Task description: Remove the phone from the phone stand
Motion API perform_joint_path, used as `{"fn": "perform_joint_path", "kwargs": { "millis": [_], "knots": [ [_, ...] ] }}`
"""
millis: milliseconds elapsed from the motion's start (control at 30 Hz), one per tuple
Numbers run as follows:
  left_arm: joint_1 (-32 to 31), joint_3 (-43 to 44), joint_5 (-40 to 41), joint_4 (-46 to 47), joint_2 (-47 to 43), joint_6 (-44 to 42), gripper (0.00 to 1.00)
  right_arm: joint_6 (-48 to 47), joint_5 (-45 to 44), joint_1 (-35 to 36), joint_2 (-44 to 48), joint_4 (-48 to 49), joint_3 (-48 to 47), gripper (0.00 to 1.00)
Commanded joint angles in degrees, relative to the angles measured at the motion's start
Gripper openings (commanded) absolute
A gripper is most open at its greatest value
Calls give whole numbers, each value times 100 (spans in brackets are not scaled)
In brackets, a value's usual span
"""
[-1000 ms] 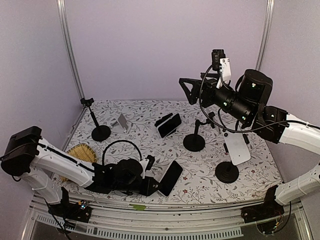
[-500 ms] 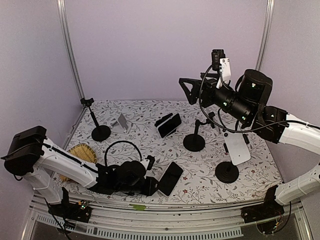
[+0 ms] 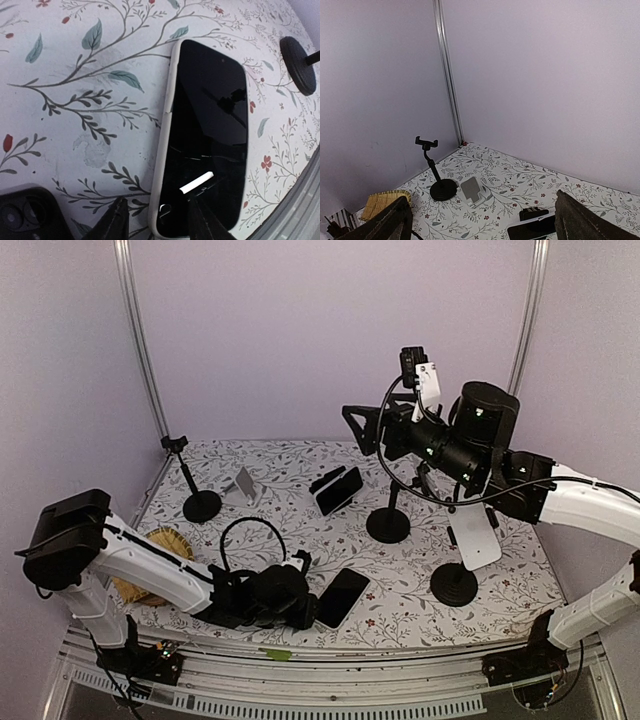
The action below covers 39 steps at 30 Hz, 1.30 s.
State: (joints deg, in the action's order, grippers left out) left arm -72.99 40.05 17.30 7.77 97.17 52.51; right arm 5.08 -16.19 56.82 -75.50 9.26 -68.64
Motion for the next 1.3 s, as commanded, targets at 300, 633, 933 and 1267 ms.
{"fn": "perform_joint_path", "kwargs": {
  "millis": [300,633,933,1267],
  "knots": [
    [-39,350,674,-776,-45,-136,49,-17,-65,-25,326,296,108,99],
    [138,729,1251,-1542,-794,-790,76,1,48,-22,434,278,211,99],
    [947,610,335,-633,-1576,-2311,84,46,143,-25,343,304,187,99],
    [1550,898,-431,-514,-1662,-2624,96,28,178,-21,247,348,141,99]
  ]
}}
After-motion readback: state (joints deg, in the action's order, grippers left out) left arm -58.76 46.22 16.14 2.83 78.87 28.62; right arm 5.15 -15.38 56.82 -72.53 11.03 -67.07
